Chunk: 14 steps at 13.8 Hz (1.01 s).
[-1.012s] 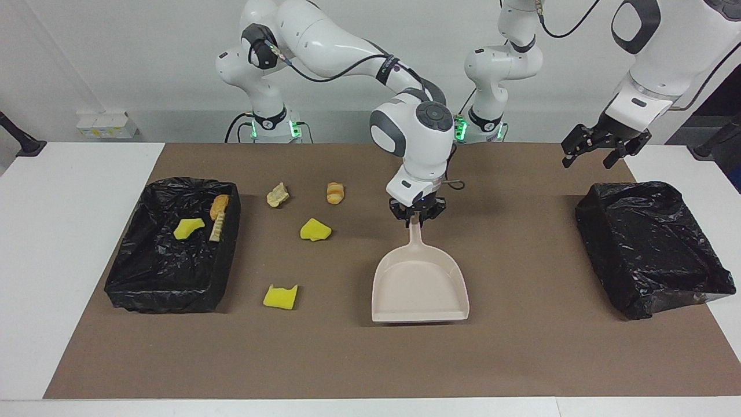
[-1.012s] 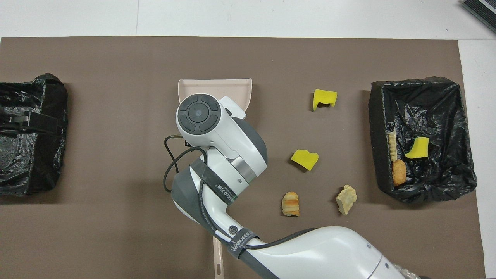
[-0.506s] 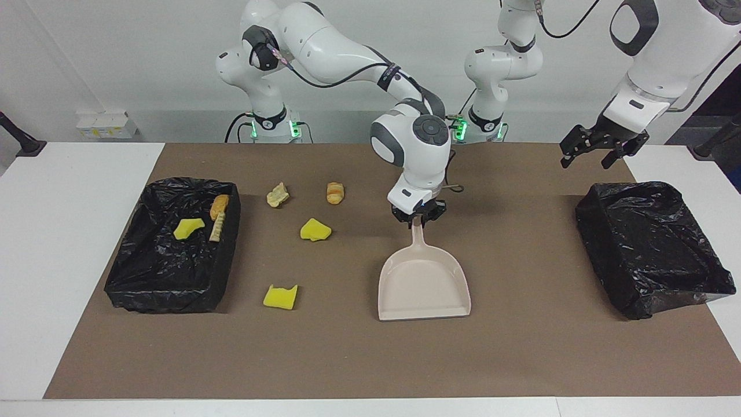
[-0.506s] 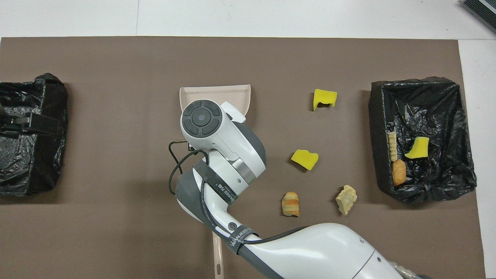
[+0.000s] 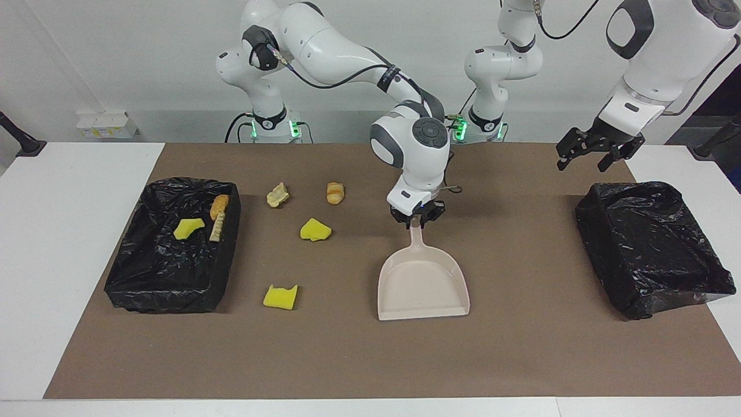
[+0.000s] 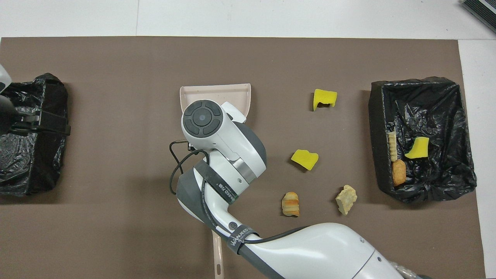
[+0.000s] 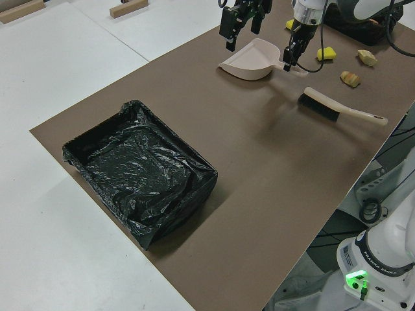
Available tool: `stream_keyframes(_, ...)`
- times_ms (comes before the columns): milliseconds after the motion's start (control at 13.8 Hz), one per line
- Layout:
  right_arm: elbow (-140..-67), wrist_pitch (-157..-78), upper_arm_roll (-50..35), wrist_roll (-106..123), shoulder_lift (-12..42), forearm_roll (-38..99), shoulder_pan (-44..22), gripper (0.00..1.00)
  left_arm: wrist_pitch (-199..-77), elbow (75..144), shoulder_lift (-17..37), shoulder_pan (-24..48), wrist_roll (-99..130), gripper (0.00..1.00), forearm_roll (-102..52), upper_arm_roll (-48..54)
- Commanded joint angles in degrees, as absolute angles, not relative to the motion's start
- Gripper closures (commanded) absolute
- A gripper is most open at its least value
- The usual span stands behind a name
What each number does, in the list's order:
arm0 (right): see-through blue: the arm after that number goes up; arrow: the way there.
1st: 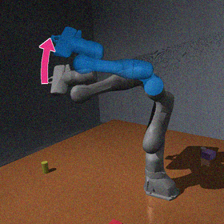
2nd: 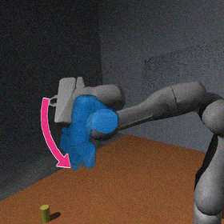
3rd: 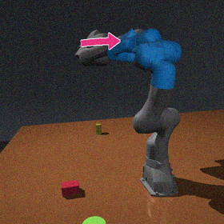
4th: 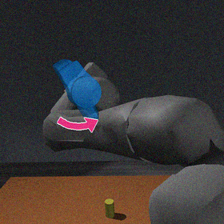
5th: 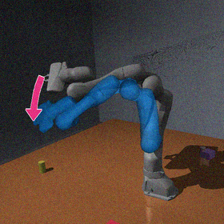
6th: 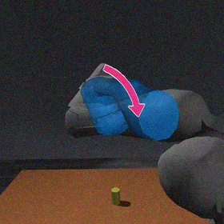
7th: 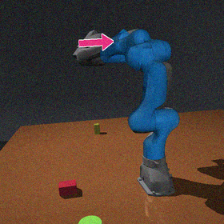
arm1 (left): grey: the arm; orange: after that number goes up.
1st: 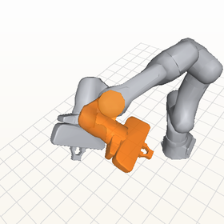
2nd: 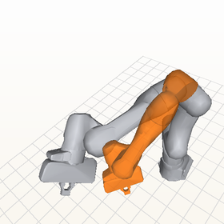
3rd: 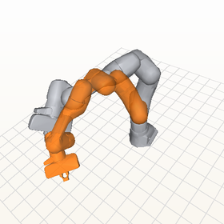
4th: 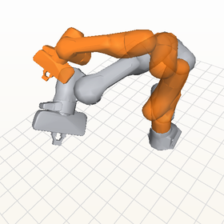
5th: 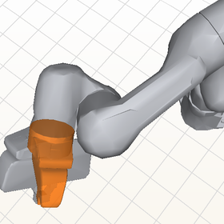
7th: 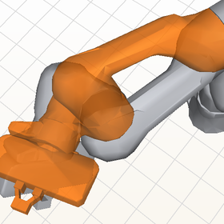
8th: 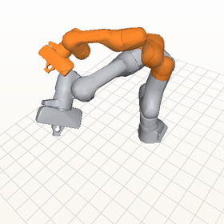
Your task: Sweep and dump trash in bin
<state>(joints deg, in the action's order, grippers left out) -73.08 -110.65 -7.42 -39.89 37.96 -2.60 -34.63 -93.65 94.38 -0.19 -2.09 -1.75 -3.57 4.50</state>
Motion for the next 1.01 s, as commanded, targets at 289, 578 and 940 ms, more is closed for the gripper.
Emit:
stream_keyframes(289,-79.43,-109.69,-7.38,-30.94,24.38,-0.79,-25.07,0.0,-100.01,95.62,3.77,0.44,-1.93,0.0,-4.22,4.22)
stream_keyframes(578,-80.6,-103.55,-7.38,-29.8,16.98,3.15,-14.26,0.0,-106.07,95.62,10.18,6.05,-0.71,0.0,-4.22,4.22)
stream_keyframes(940,-80.77,-92.57,-6.77,-21.9,8.1,1.94,-5.29,0.0,-119.24,102.12,13.45,15.98,11.67,0.0,-4.22,4.22)
